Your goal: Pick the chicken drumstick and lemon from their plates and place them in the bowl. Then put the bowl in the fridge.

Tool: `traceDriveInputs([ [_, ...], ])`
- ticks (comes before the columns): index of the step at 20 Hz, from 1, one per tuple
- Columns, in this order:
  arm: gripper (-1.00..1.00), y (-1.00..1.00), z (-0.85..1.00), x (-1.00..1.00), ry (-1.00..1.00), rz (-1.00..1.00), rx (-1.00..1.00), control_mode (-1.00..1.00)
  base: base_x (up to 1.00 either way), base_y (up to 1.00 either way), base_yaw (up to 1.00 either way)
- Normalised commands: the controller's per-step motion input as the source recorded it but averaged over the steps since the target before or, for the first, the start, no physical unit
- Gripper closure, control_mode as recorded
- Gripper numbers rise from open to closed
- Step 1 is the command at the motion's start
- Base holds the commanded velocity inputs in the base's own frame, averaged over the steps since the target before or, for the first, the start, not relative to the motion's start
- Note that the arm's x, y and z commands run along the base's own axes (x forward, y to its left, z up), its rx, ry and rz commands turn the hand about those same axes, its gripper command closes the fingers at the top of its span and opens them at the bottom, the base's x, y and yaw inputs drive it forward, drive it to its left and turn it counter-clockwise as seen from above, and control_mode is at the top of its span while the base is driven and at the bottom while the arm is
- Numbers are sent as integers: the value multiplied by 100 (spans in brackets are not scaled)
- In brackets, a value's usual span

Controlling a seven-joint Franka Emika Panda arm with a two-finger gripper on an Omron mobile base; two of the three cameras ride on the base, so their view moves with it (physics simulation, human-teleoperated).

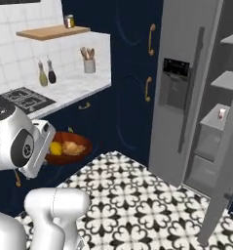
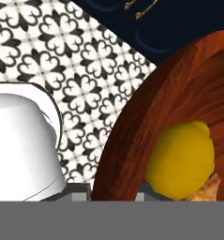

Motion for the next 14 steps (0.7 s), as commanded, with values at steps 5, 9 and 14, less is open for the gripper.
traceDriveInputs([
  [5,100,0,0,0,0,0,0,100,100,38,-64],
  [9,100,0,0,0,0,0,0,100,99,-1,-54],
  [14,100,0,0,0,0,0,0,100,63,-13,-40],
])
